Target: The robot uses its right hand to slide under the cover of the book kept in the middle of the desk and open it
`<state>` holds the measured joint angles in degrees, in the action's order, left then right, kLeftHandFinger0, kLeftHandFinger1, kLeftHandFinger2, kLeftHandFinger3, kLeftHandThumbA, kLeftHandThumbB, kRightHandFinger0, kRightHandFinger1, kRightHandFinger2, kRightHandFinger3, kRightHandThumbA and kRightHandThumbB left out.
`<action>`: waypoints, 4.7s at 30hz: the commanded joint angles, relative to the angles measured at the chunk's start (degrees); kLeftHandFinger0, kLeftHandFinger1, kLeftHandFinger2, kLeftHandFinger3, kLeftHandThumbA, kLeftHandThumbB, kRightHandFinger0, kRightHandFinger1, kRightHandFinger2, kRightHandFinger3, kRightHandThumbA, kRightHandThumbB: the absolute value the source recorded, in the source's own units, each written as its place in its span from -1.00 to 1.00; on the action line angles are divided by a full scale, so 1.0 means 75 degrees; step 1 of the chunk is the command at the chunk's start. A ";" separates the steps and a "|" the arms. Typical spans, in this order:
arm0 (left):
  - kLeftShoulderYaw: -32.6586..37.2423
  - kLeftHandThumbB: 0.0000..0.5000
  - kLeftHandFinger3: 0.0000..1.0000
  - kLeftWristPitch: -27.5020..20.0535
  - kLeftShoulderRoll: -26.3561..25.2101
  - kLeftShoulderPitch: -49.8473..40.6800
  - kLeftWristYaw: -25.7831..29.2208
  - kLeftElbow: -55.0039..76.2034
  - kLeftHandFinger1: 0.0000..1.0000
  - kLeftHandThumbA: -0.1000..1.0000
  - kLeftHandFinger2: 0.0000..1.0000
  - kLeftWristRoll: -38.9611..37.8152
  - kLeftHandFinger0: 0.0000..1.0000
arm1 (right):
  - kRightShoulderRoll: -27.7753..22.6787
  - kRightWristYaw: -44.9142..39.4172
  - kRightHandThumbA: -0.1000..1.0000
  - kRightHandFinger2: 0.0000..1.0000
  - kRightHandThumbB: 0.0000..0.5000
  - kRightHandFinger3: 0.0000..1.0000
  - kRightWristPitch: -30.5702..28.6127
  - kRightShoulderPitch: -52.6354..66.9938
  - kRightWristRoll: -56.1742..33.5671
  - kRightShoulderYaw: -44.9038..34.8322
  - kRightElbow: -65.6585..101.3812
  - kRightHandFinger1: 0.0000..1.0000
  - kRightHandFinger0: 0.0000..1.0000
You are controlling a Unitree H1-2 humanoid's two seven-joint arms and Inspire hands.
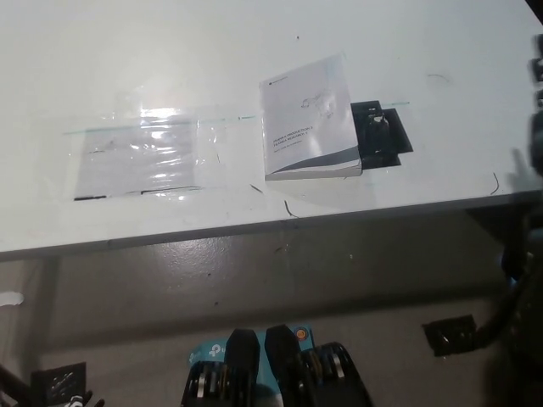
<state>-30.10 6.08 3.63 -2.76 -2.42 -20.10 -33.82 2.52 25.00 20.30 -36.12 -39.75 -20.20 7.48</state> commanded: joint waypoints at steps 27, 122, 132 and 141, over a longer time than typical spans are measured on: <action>0.0147 -0.23 0.70 -0.0083 -0.0115 0.0166 -0.0009 0.0015 0.49 0.82 0.56 -0.0131 0.50 | 0.1177 -0.1146 1.00 1.00 0.10 1.00 -0.1077 -0.1041 0.0326 0.0405 -0.3078 1.00 1.00; 0.0347 -0.23 0.74 -0.0116 0.0005 -0.0063 -0.0151 -0.0146 0.56 0.86 0.60 -0.0316 0.56 | 0.1475 -0.2704 1.00 1.00 0.05 1.00 -0.2758 -0.1261 0.0726 0.0156 -0.6269 1.00 1.00; 0.0414 -0.16 0.78 0.0019 -0.0045 -0.0132 -0.0110 0.0006 0.55 0.83 0.64 -0.0244 0.54 | 0.1529 -0.2798 1.00 1.00 0.11 1.00 -0.2779 -0.1455 0.1004 0.0464 -0.6530 1.00 1.00; 0.0442 -0.22 0.76 0.0139 -0.0136 -0.0049 -0.0103 0.0029 0.56 0.83 0.64 -0.0272 0.57 | 0.1393 -0.2653 1.00 1.00 0.01 1.00 -0.2850 -0.2235 0.1906 0.1288 -0.6957 1.00 1.00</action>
<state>-27.36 6.76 3.40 -3.36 -2.37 -21.29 -35.73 12.38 5.86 0.07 -47.35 -29.68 -13.12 -43.62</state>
